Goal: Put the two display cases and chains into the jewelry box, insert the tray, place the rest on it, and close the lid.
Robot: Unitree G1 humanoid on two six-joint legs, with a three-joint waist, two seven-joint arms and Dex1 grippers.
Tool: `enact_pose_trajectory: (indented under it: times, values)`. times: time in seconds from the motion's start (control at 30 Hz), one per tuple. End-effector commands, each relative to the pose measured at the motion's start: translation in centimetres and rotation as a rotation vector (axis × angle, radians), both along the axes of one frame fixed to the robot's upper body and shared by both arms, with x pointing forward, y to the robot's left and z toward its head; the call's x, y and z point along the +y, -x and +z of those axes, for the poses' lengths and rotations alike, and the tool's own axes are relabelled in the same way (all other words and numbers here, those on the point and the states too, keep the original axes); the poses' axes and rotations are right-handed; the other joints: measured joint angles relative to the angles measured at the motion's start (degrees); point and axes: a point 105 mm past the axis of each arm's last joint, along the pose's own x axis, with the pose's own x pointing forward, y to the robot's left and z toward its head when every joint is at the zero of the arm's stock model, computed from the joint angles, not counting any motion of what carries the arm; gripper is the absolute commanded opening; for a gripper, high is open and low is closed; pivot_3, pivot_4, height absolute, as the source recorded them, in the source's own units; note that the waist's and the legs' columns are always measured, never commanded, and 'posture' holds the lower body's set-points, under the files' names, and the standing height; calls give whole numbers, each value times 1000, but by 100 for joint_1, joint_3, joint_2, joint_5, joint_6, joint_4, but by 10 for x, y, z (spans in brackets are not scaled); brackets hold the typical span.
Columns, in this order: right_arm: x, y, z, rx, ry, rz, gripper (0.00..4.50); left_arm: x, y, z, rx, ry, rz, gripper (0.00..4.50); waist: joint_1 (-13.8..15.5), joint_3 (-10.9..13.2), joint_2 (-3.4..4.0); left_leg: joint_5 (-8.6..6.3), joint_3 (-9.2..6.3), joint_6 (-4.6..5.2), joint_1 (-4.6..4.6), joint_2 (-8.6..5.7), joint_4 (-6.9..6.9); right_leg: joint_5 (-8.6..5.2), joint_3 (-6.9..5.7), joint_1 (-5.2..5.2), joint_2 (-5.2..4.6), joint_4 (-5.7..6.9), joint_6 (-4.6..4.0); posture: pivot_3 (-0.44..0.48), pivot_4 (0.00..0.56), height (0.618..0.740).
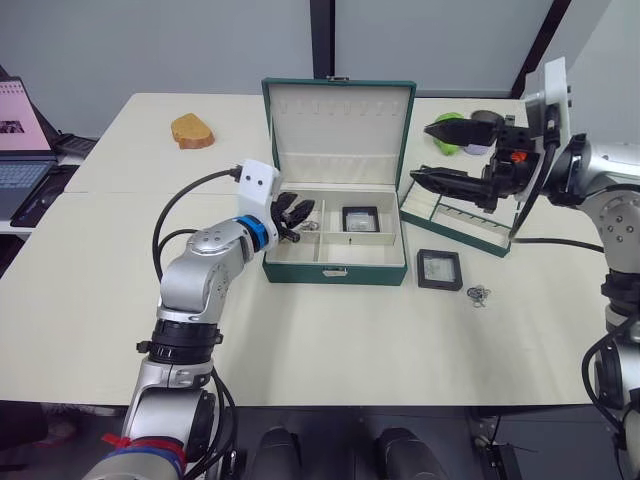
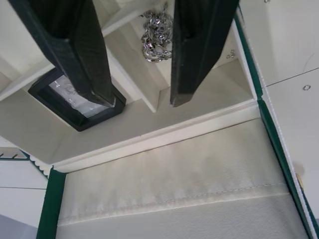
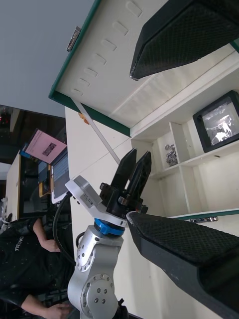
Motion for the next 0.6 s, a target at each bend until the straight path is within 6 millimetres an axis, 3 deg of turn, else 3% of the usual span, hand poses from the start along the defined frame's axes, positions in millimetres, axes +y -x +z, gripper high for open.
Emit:
enact_pose_trajectory:
  times: [0.03,0.17,0.4,0.5,0.6]
  values:
    - [-2,8,13,-60,-14,7,4500,-3,7,21,-67,15,-42,3346,0,0,0,0,0,0,0,0,1,0,0,0,0,0,0,0,150,740]
    - [-3,8,12,-59,-17,8,4500,-4,10,27,-78,29,-68,4460,0,0,0,0,-1,0,0,0,0,0,0,1,0,0,0,0,150,740]
    - [-6,8,10,-51,-19,4,4500,-9,28,37,-113,41,-184,4460,-3,0,0,0,-1,0,-1,0,0,0,0,0,0,0,0,0,150,740]
    - [-12,11,3,-24,-4,-1,4500,3,39,44,-131,58,-214,4460,-5,0,0,0,-1,0,1,1,0,0,0,0,0,0,0,0,150,740]
    - [-30,12,-8,18,12,-46,4500,28,60,63,-163,124,-256,4460,-5,1,-1,0,-1,0,0,2,-2,0,1,-1,1,-1,0,0,150,740]
